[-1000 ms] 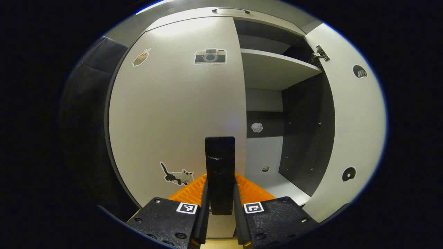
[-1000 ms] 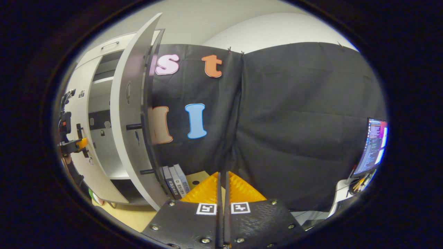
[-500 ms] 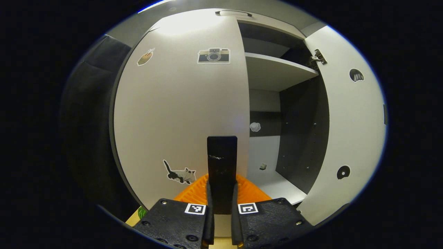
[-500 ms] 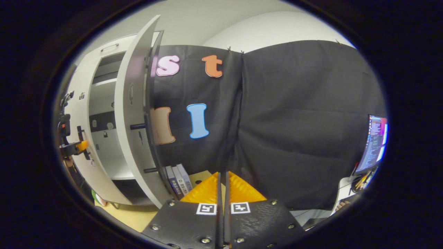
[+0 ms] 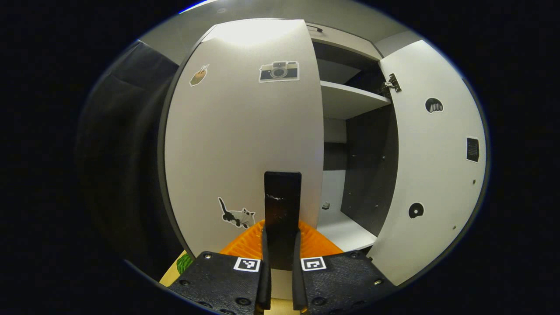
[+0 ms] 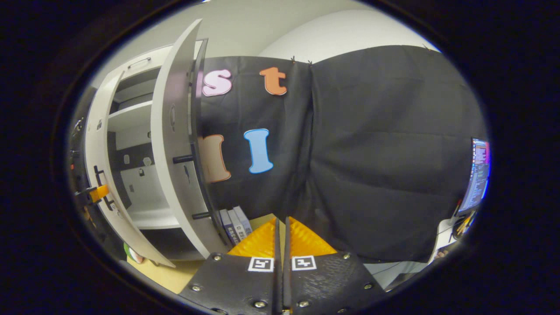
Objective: Open the right door of the double-door shoe cabinet with the right hand, and open the left door with the left hand.
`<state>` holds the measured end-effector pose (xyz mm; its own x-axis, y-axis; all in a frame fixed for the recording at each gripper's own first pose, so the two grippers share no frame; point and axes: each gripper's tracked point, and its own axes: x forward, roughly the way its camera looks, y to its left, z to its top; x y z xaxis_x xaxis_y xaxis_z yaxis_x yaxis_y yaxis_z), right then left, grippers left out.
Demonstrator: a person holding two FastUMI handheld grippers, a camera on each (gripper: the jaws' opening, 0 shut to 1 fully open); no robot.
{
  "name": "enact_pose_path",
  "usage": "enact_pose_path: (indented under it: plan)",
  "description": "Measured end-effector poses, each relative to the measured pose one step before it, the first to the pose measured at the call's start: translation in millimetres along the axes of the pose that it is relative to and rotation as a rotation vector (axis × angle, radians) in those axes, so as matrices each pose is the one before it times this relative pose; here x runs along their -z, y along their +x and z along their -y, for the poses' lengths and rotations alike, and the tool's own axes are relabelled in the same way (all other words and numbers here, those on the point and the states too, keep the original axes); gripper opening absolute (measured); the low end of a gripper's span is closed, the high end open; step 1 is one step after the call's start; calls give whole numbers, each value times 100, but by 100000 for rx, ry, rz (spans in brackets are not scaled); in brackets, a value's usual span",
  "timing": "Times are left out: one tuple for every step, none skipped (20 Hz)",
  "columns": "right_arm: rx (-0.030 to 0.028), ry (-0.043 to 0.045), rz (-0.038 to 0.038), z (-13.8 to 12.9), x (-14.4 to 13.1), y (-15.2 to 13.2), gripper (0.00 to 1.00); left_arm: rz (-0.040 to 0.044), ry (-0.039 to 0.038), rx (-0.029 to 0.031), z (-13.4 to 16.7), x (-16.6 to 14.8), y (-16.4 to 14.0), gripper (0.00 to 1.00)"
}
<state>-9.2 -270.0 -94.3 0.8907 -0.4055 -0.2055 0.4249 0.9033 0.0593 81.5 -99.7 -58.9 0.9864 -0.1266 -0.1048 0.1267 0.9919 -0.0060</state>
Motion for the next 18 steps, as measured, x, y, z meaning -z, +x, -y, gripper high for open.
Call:
enact_pose_path:
  plan:
    - [-1150, 396, -169, -161, 133, 68, 1, -6, 38, -145, -244, -19, -537, 19]
    - [-1123, 307, -269, -131, 128, 48, 1, -153, 0, -267, -212, 40, -578, 20]
    - [-985, 153, -190, -278, 212, 65, 1, -77, -529, -198, -283, -42, -545, 19]
    - [-751, 128, -79, -440, -32, -5, 1, -45, -755, -109, -214, 19, -516, 19]
    - [-763, 187, -151, -983, -166, 758, 1, -198, -560, -97, -282, 52, -498, 19]
    - [-739, 287, -154, -297, -29, 331, 1, 26, -462, -280, -275, 79, -402, 19]
    - [-655, 261, -269, -31, 93, 137, 1, -94, -160, -513, -223, 51, -404, 19]
    - [-507, 179, -301, 8, 101, 40, 1, -25, -193, -463, -271, -6, -373, 19]
    - [-506, 169, -277, -42, 134, 31, 1, -160, -408, -401, -195, -52, -381, 19]
    - [-451, 197, -276, -55, 47, 80, 1, 5, -365, -444, -350, 26, -311, 19]
    - [-532, 244, -224, -267, 61, 217, 1, 92, -241, -256, -252, -83, -437, 19]
    - [-735, 179, -185, -214, 25, 112, 1, 78, 161, -284, -338, 43, -431, 18]
    - [-495, 47, -208, -224, 68, 404, 1, -34, 570, -501, -267, 79, -358, 18]
    - [-408, -71, -209, -60, 13, 149, 1, -56, 442, -694, -82, -7, -53, 17]
    - [-411, -76, -260, -147, 92, 158, 1, -329, -37, -522, -165, 40, -142, 17]
    - [-382, -21, -113, -108, 83, 46, 1, -56, -608, -577, -231, 24, -284, 17]
    - [-491, 38, -131, -261, 94, 142, 1, 154, -46, -438, -143, -24, -151, 15]
    - [-427, -7, -217, -162, 88, 101, 1, 18, 482, -503, -187, 11, -186, 16]
